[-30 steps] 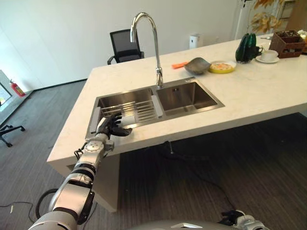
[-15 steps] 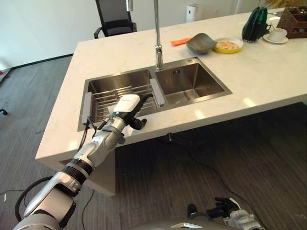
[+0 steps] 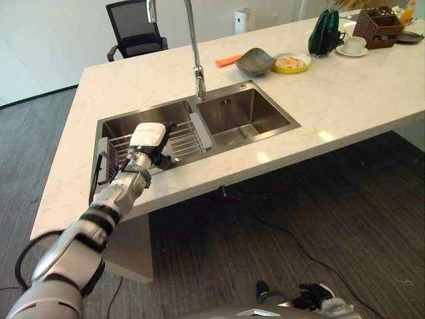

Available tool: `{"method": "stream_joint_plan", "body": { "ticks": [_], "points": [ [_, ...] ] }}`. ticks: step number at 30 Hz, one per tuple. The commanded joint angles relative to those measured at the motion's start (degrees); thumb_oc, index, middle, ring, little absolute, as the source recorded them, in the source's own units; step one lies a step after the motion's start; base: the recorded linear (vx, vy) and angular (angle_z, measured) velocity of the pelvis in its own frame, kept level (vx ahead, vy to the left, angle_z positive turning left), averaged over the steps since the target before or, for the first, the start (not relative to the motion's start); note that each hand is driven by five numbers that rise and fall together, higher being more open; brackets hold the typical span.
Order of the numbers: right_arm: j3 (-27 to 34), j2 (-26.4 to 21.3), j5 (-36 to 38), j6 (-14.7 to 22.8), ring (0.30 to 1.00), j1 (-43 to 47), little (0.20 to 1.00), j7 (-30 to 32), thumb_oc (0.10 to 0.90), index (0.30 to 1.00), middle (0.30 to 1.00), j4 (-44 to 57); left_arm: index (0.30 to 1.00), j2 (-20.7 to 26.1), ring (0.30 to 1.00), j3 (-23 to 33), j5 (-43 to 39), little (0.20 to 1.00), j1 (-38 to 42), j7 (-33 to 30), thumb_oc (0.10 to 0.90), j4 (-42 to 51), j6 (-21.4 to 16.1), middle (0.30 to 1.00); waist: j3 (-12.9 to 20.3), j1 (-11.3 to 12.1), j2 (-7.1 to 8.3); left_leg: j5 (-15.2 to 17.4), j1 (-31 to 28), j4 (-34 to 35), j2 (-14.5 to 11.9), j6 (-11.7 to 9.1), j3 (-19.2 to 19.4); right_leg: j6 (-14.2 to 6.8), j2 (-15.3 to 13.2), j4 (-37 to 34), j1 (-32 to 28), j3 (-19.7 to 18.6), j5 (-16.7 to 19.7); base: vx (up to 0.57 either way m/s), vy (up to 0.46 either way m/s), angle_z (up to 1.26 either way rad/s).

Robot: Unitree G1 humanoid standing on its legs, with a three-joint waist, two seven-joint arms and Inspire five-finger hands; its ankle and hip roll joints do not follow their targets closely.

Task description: Place the dishes in the dishwasher.

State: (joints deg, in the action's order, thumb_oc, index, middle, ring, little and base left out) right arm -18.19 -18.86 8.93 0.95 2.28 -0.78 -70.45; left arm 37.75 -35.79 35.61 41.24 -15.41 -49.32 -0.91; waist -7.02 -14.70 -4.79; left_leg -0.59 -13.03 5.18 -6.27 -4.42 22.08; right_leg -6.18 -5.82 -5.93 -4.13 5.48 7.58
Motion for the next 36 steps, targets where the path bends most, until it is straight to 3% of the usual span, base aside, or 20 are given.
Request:
{"method": "stream_joint_plan", "body": {
  "ticks": [1,5,8,10,13,16,17,23,27,32,36],
  "points": [
    [-3.62,0.55,-1.46,1.46,0.900,2.56,0.900,-0.25,0.800,0.900,0.900,-2.03,0.900,4.35,0.900,2.44,1.67,0.900,8.22,-1.87,0.800,-2.64,2.21,0.900,2.44,-0.07,2.06,0.46,1.07,-0.18,-5.51,-4.99,-4.05,-3.49,-3.49,0.93,-5.22,0.68,-8.45,0.00,-0.009,-0.11],
    [-3.87,0.51,-1.57,1.45,0.900,2.78,0.900,-0.06,0.800,0.900,0.900,-2.30,0.900,3.43,0.900,1.22,1.35,0.900,9.54,-1.67,0.800,-7.30,2.93,0.900,2.11,-0.29,1.93,0.42,0.98,-0.18,-5.45,-4.99,-3.80,-3.50,-3.41,1.00,-5.04,0.42,-8.31,0.00,-0.006,-0.10],
    [-4.34,0.43,-1.46,0.60,0.900,3.68,0.900,0.09,0.800,0.900,0.900,-2.97,0.900,1.61,0.900,-2.70,1.23,0.900,13.74,2.98,0.800,-13.91,3.46,0.900,1.42,-0.54,1.67,0.19,1.47,-0.18,-5.47,-4.93,-3.69,-3.57,-3.36,1.03,-4.46,0.22,-8.08,0.00,-0.002,-0.03],
    [-4.87,0.65,-1.34,0.08,0.900,4.16,0.900,-0.30,0.800,0.900,0.900,-3.73,0.900,-0.57,0.900,-3.19,-1.21,0.900,14.35,5.71,0.800,-19.42,3.35,0.900,1.16,-0.62,1.66,0.08,1.68,-0.18,-5.39,-4.82,-3.71,-3.62,-3.36,1.03,-4.17,0.06,-7.93,0.01,-0.007,-0.04],
    [-5.03,0.78,-1.31,-0.10,0.900,4.16,0.900,-0.51,0.800,0.900,0.900,-3.79,0.900,-1.25,0.900,-2.78,-2.51,0.900,14.39,6.38,0.800,-20.63,3.51,0.900,1.18,-0.63,1.71,0.12,1.70,-0.18,-5.35,-4.78,-3.65,-3.63,-3.38,1.00,-4.08,-0.02,-7.87,0.01,-0.002,-0.02],
    [-5.51,0.96,-1.17,-0.41,0.900,4.74,0.900,-0.74,0.800,0.900,0.900,-3.82,0.900,-2.61,0.900,0.18,-9.07,0.900,13.25,8.82,0.800,-23.66,3.32,0.900,1.11,-0.56,1.70,0.11,1.87,-0.18,-5.24,-4.72,-3.44,-3.67,-3.44,0.93,-3.82,-0.28,-7.73,0.02,0.003,-0.03],
    [-5.89,1.75,-0.81,-0.92,0.900,5.39,0.900,-0.74,0.800,0.900,0.900,-4.07,0.900,-3.91,0.900,5.84,-19.17,0.900,11.62,10.09,0.800,-26.78,3.71,0.900,0.90,-0.36,1.47,-0.04,2.21,-0.18,-5.09,-4.61,-3.43,-3.67,-3.47,0.93,-3.32,-0.55,-7.52,0.02,0.011,-0.03],
    [-6.35,2.31,-0.39,-1.53,0.900,8.16,0.900,-0.12,0.800,0.900,0.900,-4.76,0.900,-6.69,0.900,9.00,-25.85,0.900,10.02,11.61,0.800,-30.06,4.46,0.900,-0.80,-0.36,0.57,-0.48,4.30,-0.18,-4.64,-4.38,-3.47,-3.76,-3.65,0.93,-0.75,-1.30,-6.63,-0.03,0.029,-0.06],
    [-7.29,1.90,-0.01,-1.75,0.900,13.40,0.900,1.23,0.800,0.900,0.900,-5.03,0.900,-8.08,0.900,7.80,-27.26,0.900,10.63,11.88,0.800,-32.08,4.47,0.900,-3.60,-0.60,-0.33,-2.06,9.79,-0.18,-4.50,-4.19,-3.69,-3.90,-3.72,0.94,5.88,-2.69,-4.38,-0.16,0.057,-0.08],
    [-8.43,1.82,-0.45,-1.88,0.900,17.04,0.900,1.91,0.800,0.900,0.900,-5.06,0.900,-7.62,0.900,5.00,-26.13,0.900,11.40,12.98,0.800,-32.58,3.68,0.900,-4.56,0.04,-0.66,-3.54,15.63,-0.18,-4.71,-4.12,-3.41,-3.97,-3.44,1.37,12.97,-4.11,-2.29,-0.16,0.032,-0.18],
    [-9.49,1.61,-1.79,-1.76,0.900,18.60,0.900,2.52,0.800,0.900,0.900,-5.29,0.900,-7.96,0.900,0.33,-22.17,0.900,14.29,12.57,0.800,-30.99,3.30,0.900,-5.37,0.66,-0.35,-4.33,18.31,-0.18,-4.81,-4.06,-4.23,-4.05,-3.72,1.64,15.20,-3.84,-1.87,-0.05,-0.007,-0.36]
  ]
}}
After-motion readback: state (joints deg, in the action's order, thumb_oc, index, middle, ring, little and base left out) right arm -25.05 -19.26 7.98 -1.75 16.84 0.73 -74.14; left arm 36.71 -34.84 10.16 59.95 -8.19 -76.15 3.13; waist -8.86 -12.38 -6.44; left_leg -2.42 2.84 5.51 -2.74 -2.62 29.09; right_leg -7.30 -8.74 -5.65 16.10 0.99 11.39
